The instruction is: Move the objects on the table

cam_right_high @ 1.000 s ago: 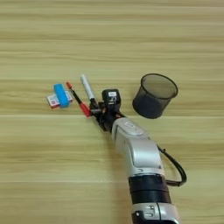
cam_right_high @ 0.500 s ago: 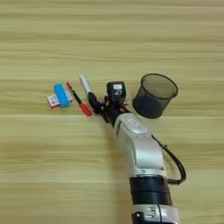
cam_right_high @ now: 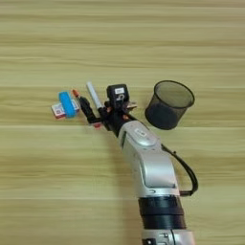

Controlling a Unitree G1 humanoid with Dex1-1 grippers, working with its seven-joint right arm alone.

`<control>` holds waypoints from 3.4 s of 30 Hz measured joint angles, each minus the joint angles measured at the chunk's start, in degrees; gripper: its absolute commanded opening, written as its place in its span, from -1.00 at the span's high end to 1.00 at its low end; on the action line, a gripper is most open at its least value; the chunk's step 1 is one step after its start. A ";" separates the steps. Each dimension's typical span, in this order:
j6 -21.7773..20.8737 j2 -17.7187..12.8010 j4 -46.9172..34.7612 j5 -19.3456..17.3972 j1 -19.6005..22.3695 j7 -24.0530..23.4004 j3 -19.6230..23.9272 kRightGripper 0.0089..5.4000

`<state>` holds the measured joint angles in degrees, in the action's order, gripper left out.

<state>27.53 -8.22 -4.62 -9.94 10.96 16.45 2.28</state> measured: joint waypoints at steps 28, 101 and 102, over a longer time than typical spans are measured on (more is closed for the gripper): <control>-2.04 2.08 12.29 1.94 7.06 0.04 -4.73 -0.98; -8.04 1.70 18.91 10.32 7.05 1.67 -8.58 -0.98; -8.04 1.70 18.91 10.33 7.04 1.73 -8.58 -0.98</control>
<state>19.49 -6.52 14.28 0.39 18.01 18.18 -6.30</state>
